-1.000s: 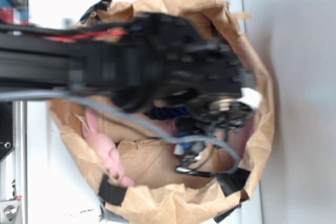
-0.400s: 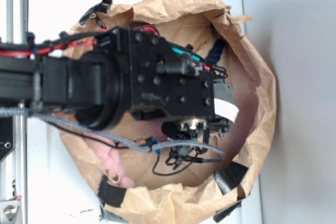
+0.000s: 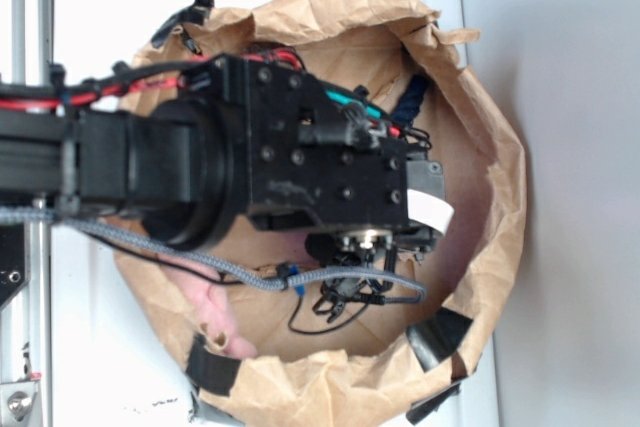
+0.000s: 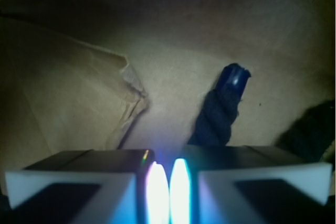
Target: Grab the blue rope.
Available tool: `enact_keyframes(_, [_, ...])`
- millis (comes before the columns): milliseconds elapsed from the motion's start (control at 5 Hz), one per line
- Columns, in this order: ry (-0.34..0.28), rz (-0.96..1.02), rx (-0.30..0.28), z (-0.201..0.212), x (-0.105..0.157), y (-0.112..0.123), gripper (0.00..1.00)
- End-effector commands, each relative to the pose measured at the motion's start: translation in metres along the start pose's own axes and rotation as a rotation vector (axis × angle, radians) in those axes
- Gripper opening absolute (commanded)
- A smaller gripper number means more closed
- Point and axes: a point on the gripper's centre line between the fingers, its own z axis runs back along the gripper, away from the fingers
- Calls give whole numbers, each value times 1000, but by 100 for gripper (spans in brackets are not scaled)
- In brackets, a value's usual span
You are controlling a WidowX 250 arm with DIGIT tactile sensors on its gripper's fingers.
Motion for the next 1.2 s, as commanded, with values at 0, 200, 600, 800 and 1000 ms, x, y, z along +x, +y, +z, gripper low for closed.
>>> enact_keyframes(0, [-71,4,-55,22,19,9,100])
enact_keyframes(200, [-56,25,-76,21,26,16,100])
enact_keyframes(600, [-43,58,-114,17,36,29,100])
enact_keyframes(800, [-39,46,-101,4,56,49,100])
enact_keyframes(1000, [-21,20,-169,-9,62,49,100])
